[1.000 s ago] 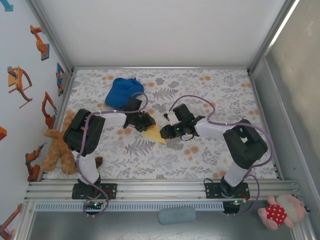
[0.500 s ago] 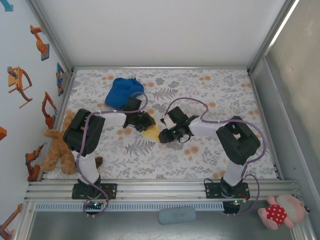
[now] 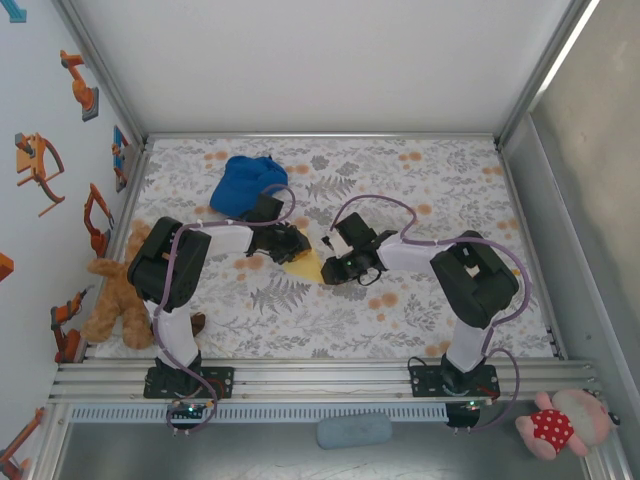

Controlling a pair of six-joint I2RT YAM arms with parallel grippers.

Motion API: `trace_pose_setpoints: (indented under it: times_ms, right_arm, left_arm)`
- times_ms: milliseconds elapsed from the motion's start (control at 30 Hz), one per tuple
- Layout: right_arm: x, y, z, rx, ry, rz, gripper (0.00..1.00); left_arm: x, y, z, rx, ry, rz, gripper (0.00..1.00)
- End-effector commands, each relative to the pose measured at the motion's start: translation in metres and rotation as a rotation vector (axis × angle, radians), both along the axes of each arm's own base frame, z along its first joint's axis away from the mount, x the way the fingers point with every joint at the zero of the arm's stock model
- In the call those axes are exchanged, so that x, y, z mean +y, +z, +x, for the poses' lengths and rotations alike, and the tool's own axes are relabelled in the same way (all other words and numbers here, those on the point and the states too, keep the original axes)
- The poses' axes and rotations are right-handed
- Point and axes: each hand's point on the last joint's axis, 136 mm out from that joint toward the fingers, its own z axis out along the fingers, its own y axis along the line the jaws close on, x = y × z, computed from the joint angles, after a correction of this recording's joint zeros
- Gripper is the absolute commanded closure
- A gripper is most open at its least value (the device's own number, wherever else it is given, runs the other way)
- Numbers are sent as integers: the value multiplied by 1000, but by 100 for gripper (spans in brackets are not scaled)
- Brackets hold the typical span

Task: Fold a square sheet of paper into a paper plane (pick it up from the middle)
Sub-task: Fourth fold the wing at the center of the table.

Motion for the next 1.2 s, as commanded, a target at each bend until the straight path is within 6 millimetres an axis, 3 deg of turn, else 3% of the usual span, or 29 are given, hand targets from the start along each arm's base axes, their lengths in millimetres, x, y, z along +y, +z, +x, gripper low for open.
trace_pose_setpoints:
  times_ms: [0, 233, 467, 633, 900, 1167]
  right_arm:
    - [0, -14, -13, 71, 3, 1, 80]
    - [-1, -18, -16, 103, -15, 17, 83]
    - [-2, -18, -16, 103, -19, 18, 83]
    - [-3, -19, -16, 104, -23, 17, 83]
    - [-4, -20, -15, 106, -29, 19, 83]
    - [-5, -19, -14, 105, -33, 22, 83]
  left_arm:
    - [0, -1, 2, 7, -16, 7, 81]
    - [-2, 2, 3, -2, -16, 0, 81]
    - [-7, 26, 3, -63, -21, -45, 80]
    - [-14, 36, -9, -84, -43, -65, 80]
    - [-13, 31, -24, -75, -60, -42, 81]
    - [-14, 21, -21, -58, -53, -24, 82]
